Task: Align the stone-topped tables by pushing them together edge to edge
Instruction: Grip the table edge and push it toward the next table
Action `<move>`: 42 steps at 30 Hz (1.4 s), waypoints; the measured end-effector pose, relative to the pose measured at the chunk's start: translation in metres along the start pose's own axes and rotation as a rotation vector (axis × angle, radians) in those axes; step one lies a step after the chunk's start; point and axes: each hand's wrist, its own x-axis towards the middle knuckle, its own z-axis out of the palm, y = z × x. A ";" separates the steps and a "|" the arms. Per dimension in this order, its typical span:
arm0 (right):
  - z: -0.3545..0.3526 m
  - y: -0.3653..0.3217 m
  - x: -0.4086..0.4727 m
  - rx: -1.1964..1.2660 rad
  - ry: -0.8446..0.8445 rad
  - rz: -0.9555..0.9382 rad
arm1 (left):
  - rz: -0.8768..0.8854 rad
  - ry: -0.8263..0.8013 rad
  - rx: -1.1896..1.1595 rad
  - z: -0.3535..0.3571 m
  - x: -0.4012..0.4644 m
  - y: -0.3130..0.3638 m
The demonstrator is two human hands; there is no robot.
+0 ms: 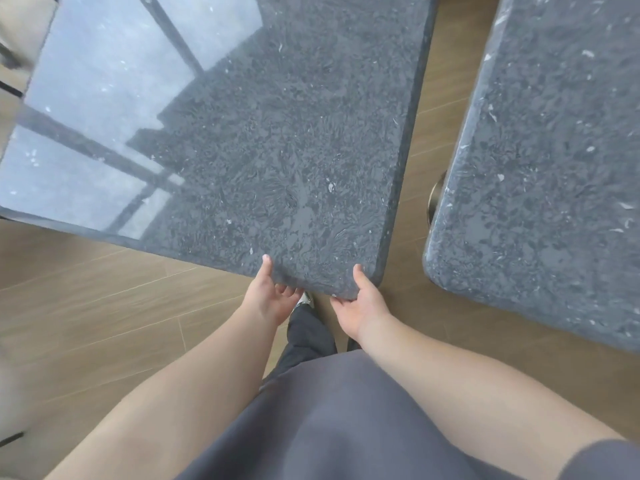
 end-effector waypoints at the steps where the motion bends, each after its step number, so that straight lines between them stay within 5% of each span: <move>1: 0.002 0.001 0.001 0.019 0.004 -0.016 | -0.010 -0.007 0.012 -0.002 0.004 0.002; 14: 0.006 0.005 0.013 0.107 0.045 -0.075 | -0.049 0.024 0.094 -0.004 0.034 0.020; 24: -0.001 -0.001 0.014 -0.053 0.078 -0.083 | 0.017 0.089 0.239 -0.001 0.037 0.018; 42: -0.002 -0.062 0.005 -0.041 0.106 -0.052 | -0.012 0.096 0.163 0.045 0.035 -0.025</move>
